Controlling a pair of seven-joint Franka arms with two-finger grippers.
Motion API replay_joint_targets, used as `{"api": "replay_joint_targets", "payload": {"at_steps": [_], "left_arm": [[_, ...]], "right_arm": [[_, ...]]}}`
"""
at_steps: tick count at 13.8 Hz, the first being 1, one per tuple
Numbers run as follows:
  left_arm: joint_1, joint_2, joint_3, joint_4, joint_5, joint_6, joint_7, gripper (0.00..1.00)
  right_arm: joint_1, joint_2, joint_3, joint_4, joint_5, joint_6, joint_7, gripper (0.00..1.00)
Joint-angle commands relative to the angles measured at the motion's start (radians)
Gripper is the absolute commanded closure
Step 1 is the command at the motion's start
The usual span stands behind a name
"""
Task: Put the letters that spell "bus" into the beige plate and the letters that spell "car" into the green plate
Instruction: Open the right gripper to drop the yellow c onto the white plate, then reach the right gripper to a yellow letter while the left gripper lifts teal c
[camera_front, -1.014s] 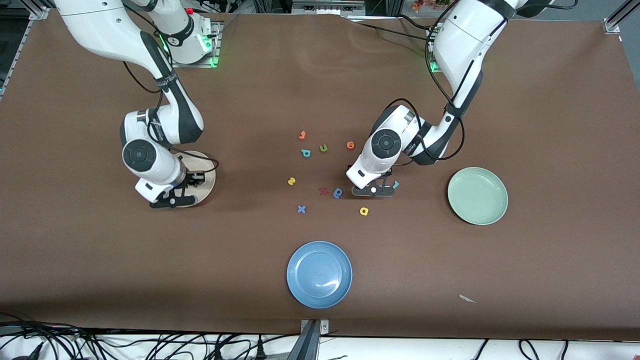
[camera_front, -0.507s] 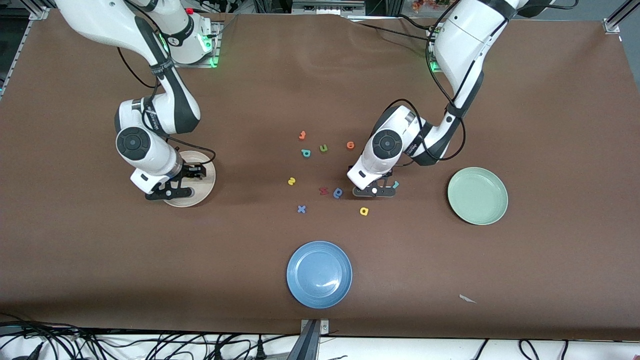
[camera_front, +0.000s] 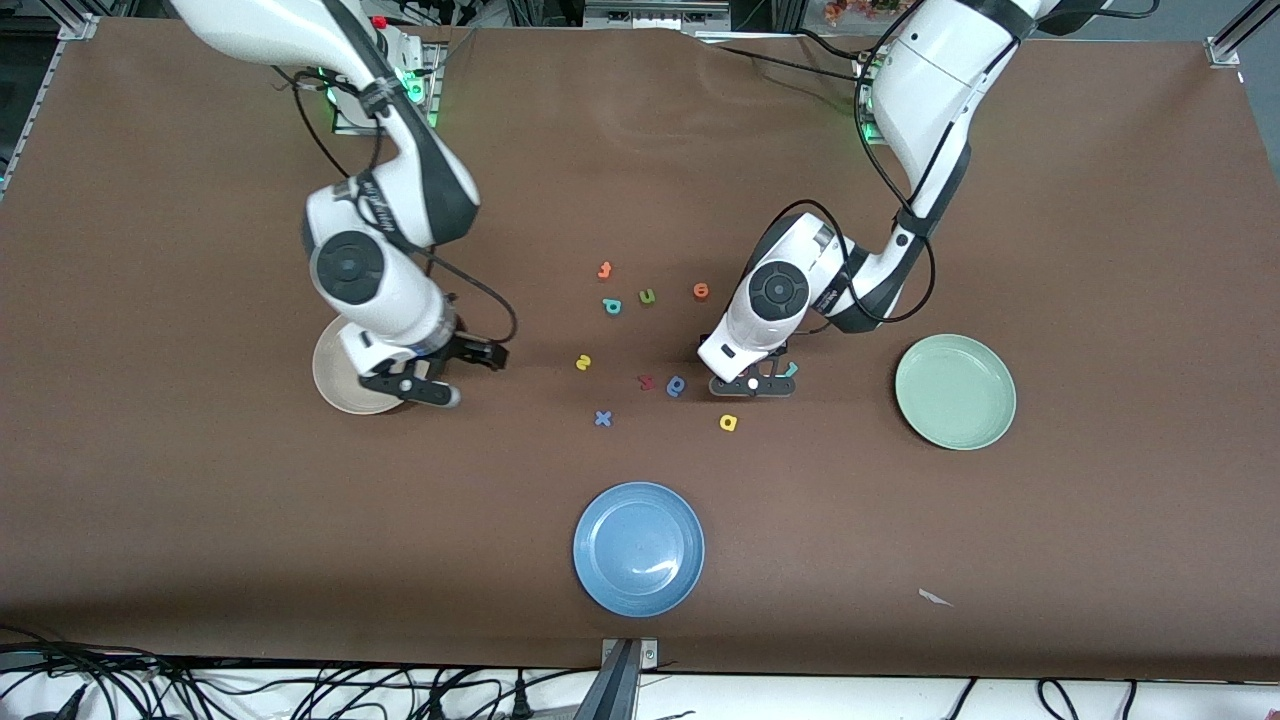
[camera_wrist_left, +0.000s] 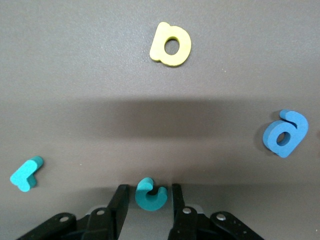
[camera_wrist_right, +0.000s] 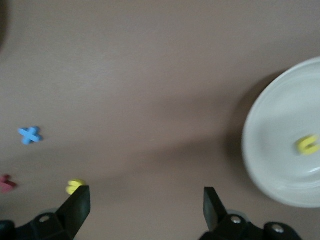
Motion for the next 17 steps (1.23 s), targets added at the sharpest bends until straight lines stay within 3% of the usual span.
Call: {"api": "replay_joint_targets", "payload": {"at_steps": [1, 3, 5, 6, 11, 15, 16, 17], "left_arm": [[-0.005, 0.018, 0.002, 0.021, 0.006, 0.011, -0.03, 0.71], [-0.003, 0.018, 0.004, 0.021, 0.008, 0.035, -0.03, 0.82], [-0.005, 0.026, 0.004, 0.021, 0.008, 0.039, -0.03, 0.85], [-0.002, 0.024, 0.002, 0.021, 0.008, 0.037, -0.03, 0.87], [0.111, -0.09, 0.002, 0.032, 0.011, -0.141, 0.052, 0.87], [0.246, -0.184, 0.004, -0.031, 0.014, -0.231, 0.212, 0.87], [0.283, -0.208, 0.002, -0.061, 0.041, -0.228, 0.238, 0.86], [0.332, -0.23, -0.002, -0.097, 0.092, -0.212, 0.254, 0.86]], "right_arm": [[0.077, 0.131, -0.001, 0.138, 0.004, -0.017, 0.19, 0.01], [0.113, 0.175, -0.001, 0.173, 0.001, -0.009, 0.279, 0.09], [0.145, 0.21, -0.002, 0.187, -0.001, 0.023, 0.338, 0.37], [0.153, 0.223, -0.004, 0.187, -0.003, 0.047, 0.347, 0.41], [0.183, 0.27, -0.007, 0.186, -0.033, 0.078, 0.35, 0.45], [0.186, 0.301, -0.007, 0.183, -0.036, 0.109, 0.35, 0.46], [0.186, 0.303, -0.008, 0.183, -0.038, 0.109, 0.35, 0.48], [0.186, 0.301, -0.008, 0.184, -0.039, 0.109, 0.35, 0.57]]}}
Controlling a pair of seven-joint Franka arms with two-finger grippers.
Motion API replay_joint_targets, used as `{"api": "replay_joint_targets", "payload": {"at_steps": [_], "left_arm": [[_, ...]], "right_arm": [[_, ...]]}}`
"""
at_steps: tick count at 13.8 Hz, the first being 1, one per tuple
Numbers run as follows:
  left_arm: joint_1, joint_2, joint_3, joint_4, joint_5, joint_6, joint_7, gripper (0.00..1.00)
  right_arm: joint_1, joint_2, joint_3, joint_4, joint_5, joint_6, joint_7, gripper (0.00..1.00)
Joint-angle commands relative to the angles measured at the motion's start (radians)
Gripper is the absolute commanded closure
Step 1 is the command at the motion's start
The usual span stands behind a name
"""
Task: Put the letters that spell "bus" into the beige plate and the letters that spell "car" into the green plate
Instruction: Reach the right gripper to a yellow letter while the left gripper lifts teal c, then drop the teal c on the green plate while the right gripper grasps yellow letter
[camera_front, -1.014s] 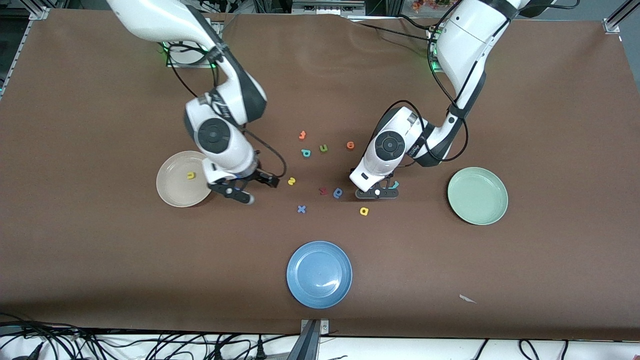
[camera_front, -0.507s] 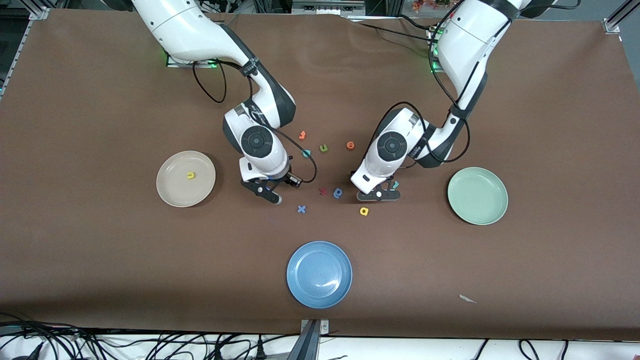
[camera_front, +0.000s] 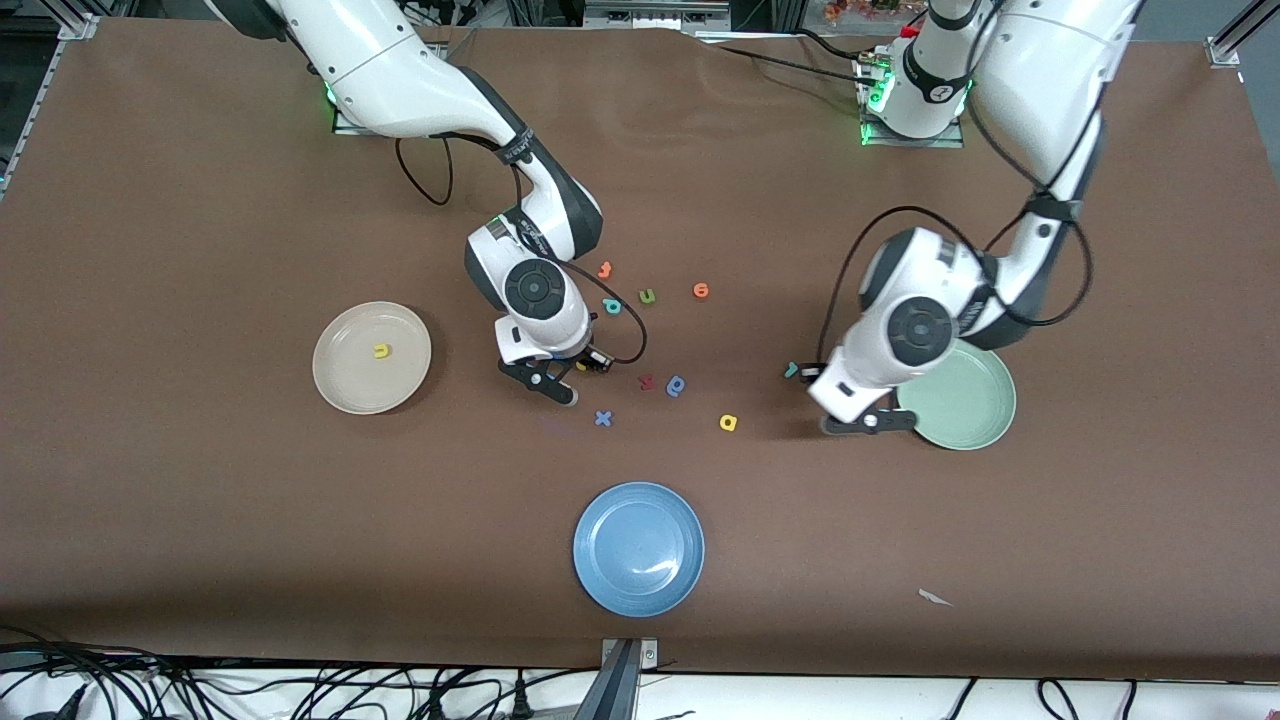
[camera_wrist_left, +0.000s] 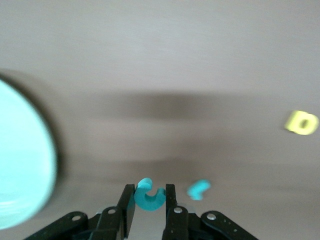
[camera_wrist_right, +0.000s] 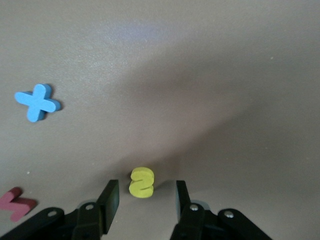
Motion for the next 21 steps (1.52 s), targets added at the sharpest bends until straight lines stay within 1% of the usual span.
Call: {"api": "replay_joint_targets", "payload": {"at_steps": [1, 2, 3, 4, 5, 7, 8, 9, 10, 11, 12, 13, 14, 15, 16, 18, 20, 21], "left_arm": [[0.108, -0.089, -0.016, -0.134, 0.098, 0.05, 0.056, 0.87], [0.132, -0.092, -0.016, -0.17, 0.11, 0.099, 0.078, 0.87], [0.161, -0.101, -0.016, -0.203, 0.127, 0.145, 0.104, 0.87], [0.197, -0.108, -0.016, -0.224, 0.147, 0.163, 0.123, 0.87], [0.22, -0.114, -0.016, -0.229, 0.162, 0.165, 0.144, 0.87], [0.27, -0.12, -0.016, -0.249, 0.172, 0.174, 0.192, 0.87], [0.287, -0.131, -0.018, -0.272, 0.172, 0.2, 0.215, 0.85], [0.303, -0.137, -0.018, -0.293, 0.172, 0.22, 0.233, 0.72], [0.31, -0.137, -0.018, -0.292, 0.17, 0.214, 0.24, 0.08], [0.309, -0.135, -0.018, -0.283, 0.166, 0.203, 0.232, 0.0], [0.303, -0.134, -0.021, -0.264, 0.15, 0.179, 0.229, 0.0], [0.289, -0.129, -0.024, -0.258, 0.149, 0.171, 0.227, 0.0], [0.271, -0.126, -0.042, -0.258, 0.14, 0.171, 0.212, 0.0], [0.26, -0.12, -0.053, -0.252, 0.109, 0.171, 0.188, 0.0], [0.249, -0.109, -0.077, -0.232, 0.063, 0.171, 0.171, 0.0], [0.219, -0.082, -0.103, -0.209, -0.024, 0.188, 0.116, 0.0], [0.147, -0.071, -0.107, -0.198, -0.038, 0.214, 0.013, 0.01], [0.113, -0.051, -0.107, -0.197, -0.042, 0.264, -0.059, 0.01]], "right_arm": [[0.009, 0.017, -0.007, 0.029, -0.021, 0.002, 0.018, 0.64], [0.007, 0.017, -0.009, 0.03, -0.029, 0.002, 0.018, 0.76], [0.009, 0.019, -0.009, 0.029, -0.047, 0.002, 0.018, 0.84], [0.01, 0.019, -0.009, 0.029, -0.064, 0.002, 0.018, 0.92], [0.01, 0.017, -0.009, 0.03, -0.068, 0.001, 0.016, 0.95], [0.004, 0.004, -0.011, 0.032, -0.068, -0.005, 0.009, 0.96], [0.004, -0.005, -0.011, 0.032, -0.07, -0.01, 0.006, 0.96], [0.001, -0.024, -0.015, 0.032, -0.072, -0.03, -0.001, 0.96], [0.001, -0.045, -0.035, 0.032, -0.073, -0.062, -0.016, 0.96], [-0.001, -0.074, -0.055, 0.032, -0.072, -0.103, -0.063, 0.96], [-0.004, -0.097, -0.072, 0.03, -0.05, -0.16, -0.108, 0.96], [-0.03, -0.117, -0.082, 0.027, -0.029, -0.201, -0.122, 0.96], [-0.056, -0.14, -0.084, 0.02, -0.023, -0.233, -0.166, 0.96], [-0.071, -0.157, -0.095, 0.006, -0.021, -0.275, -0.247, 0.96], [-0.082, -0.17, -0.122, -0.008, -0.018, -0.309, -0.339, 0.96], [-0.097, -0.2, -0.167, -0.077, -0.015, -0.309, -0.476, 0.95], [-0.097, -0.231, -0.22, -0.158, -0.015, -0.285, -0.565, 0.95], [-0.099, -0.264, -0.253, -0.221, -0.013, -0.24, -0.626, 0.95]]}}
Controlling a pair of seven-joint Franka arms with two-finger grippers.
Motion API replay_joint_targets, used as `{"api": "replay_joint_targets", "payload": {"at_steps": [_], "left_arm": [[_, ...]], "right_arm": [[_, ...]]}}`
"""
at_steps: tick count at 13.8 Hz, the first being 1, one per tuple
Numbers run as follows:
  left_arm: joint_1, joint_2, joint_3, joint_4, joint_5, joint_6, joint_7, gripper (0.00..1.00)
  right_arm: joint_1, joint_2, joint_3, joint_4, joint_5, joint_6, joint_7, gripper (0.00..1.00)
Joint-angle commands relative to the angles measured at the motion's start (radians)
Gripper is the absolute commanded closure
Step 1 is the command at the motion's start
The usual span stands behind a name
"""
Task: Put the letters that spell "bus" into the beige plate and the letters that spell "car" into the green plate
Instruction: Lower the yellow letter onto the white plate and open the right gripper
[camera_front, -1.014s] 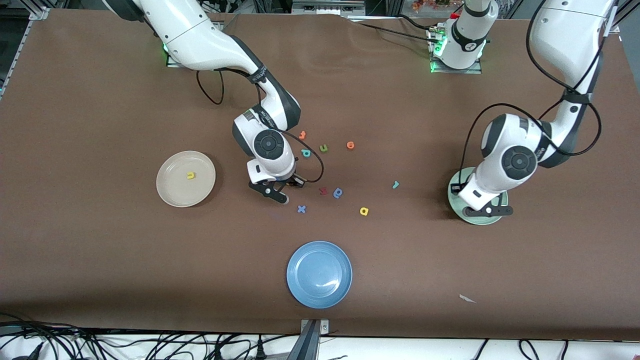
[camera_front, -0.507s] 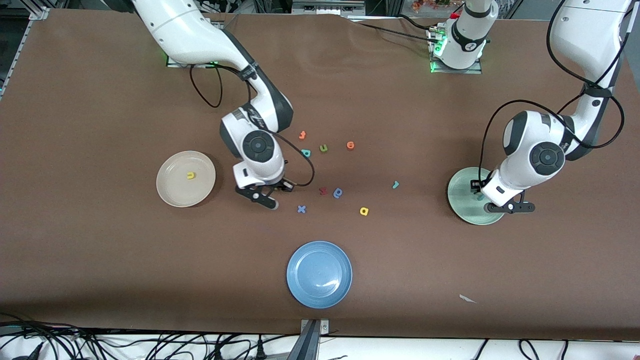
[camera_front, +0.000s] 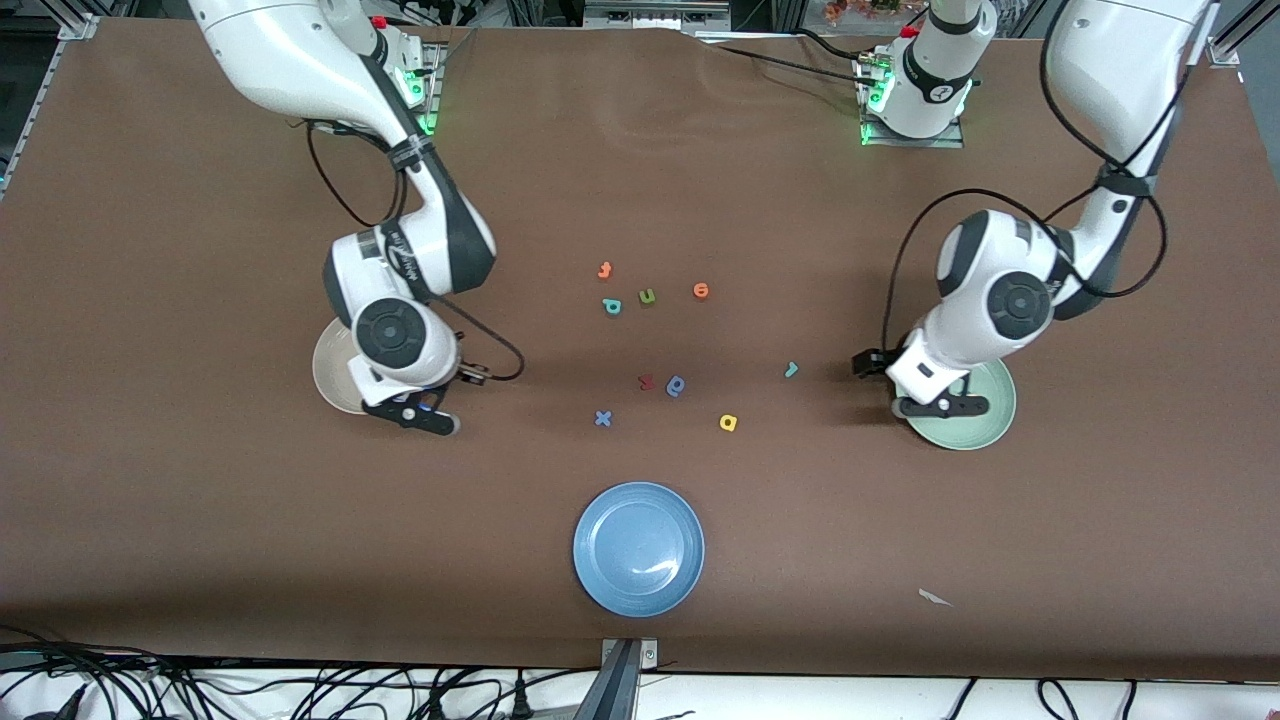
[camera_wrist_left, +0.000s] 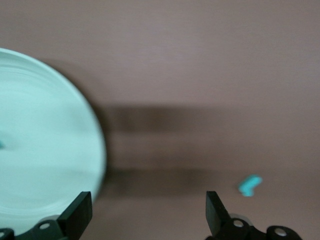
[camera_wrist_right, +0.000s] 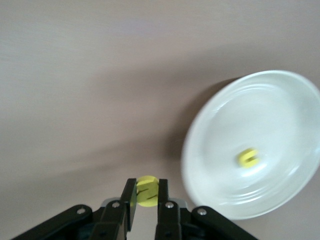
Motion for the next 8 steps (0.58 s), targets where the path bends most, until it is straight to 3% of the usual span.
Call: {"api": "replay_joint_targets", "payload": {"at_steps": [1, 3, 5, 6, 7, 8], "left_arm": [[-0.084, 0.06, 0.005, 0.029, -0.021, 0.096, -0.156, 0.01], [-0.133, 0.094, 0.005, 0.03, -0.015, 0.152, -0.244, 0.02], [-0.168, 0.125, 0.011, 0.032, 0.002, 0.186, -0.307, 0.03], [-0.173, 0.137, 0.011, 0.032, 0.014, 0.192, -0.312, 0.03], [-0.174, 0.143, 0.013, 0.034, 0.019, 0.192, -0.323, 0.06], [-0.181, 0.146, 0.013, 0.032, 0.02, 0.192, -0.326, 0.07]], "right_arm": [[0.006, -0.12, -0.064, -0.225, 0.019, 0.127, -0.163, 0.95], [0.003, -0.174, -0.104, -0.381, 0.054, 0.275, -0.264, 0.95], [0.003, -0.185, -0.105, -0.458, 0.094, 0.351, -0.294, 0.9], [0.003, -0.185, -0.107, -0.457, 0.095, 0.35, -0.292, 0.6], [0.003, -0.185, -0.107, -0.449, 0.095, 0.345, -0.294, 0.21], [0.003, -0.191, -0.107, -0.442, 0.095, 0.328, -0.294, 0.15]]}}
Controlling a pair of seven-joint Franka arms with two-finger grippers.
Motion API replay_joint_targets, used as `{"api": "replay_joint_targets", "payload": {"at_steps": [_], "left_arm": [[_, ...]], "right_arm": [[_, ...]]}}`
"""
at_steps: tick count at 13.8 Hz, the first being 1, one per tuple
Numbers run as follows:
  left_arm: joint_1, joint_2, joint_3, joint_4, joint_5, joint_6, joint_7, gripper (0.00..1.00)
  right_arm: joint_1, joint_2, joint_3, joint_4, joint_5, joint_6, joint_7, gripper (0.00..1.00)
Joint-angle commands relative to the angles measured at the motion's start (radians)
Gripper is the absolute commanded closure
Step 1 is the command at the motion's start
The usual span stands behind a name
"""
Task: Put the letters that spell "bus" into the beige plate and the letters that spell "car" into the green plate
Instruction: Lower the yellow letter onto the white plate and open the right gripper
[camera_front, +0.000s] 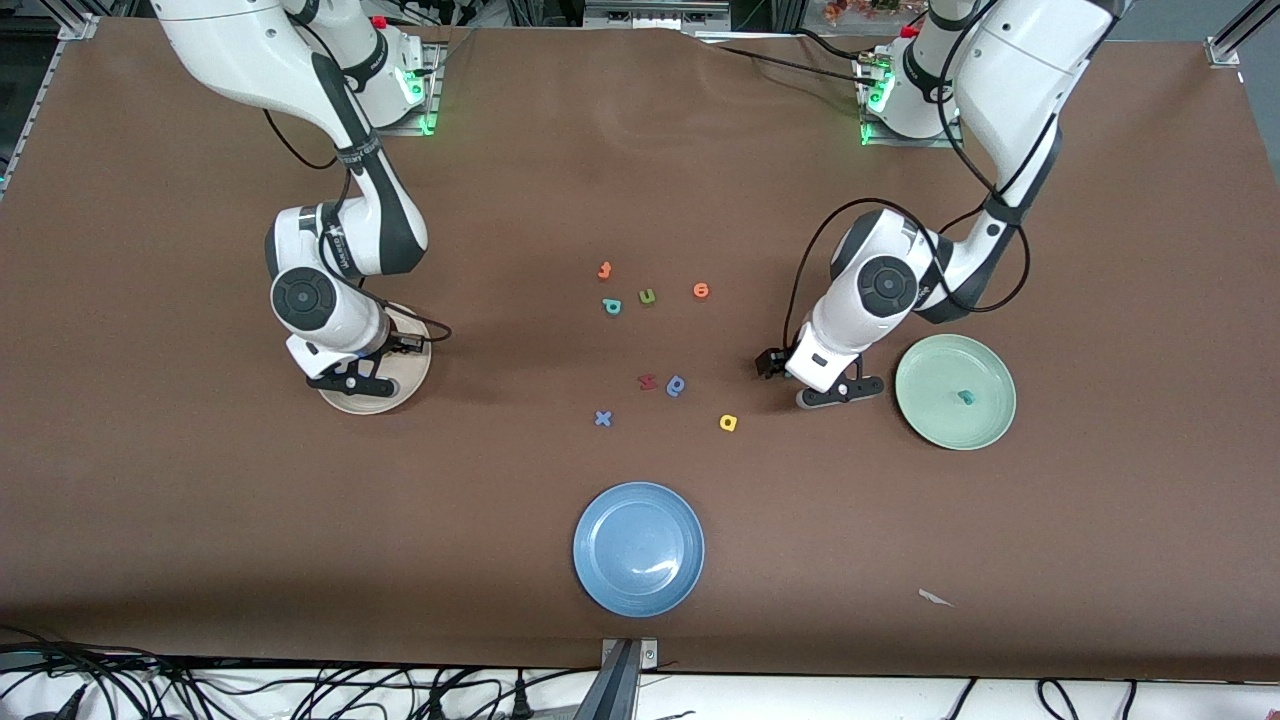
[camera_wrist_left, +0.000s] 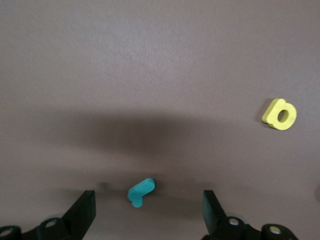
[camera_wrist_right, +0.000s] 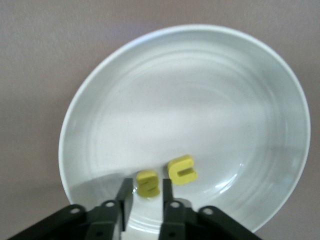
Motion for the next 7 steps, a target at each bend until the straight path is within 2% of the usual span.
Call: {"api": "replay_joint_targets", "payload": {"at_steps": [1, 3, 4, 7], "left_arm": [[-0.026, 0.018, 0.016, 0.025, 0.019, -0.004, -0.025, 0.07], [-0.039, 0.024, 0.019, 0.025, 0.036, -0.015, -0.025, 0.07], [-0.04, 0.026, 0.019, 0.023, 0.065, -0.019, -0.036, 0.08], [-0.048, 0.029, 0.019, 0.023, 0.125, -0.062, -0.063, 0.13]], "right_arm": [[0.005, -0.055, 0.002, -0.007, 0.025, -0.028, -0.023, 0.08], [0.015, -0.068, 0.025, 0.085, 0.03, -0.148, 0.029, 0.08], [0.014, -0.066, 0.066, 0.143, 0.051, -0.231, 0.107, 0.08], [0.029, -0.054, 0.165, 0.243, 0.068, -0.273, 0.369, 0.08]]}}
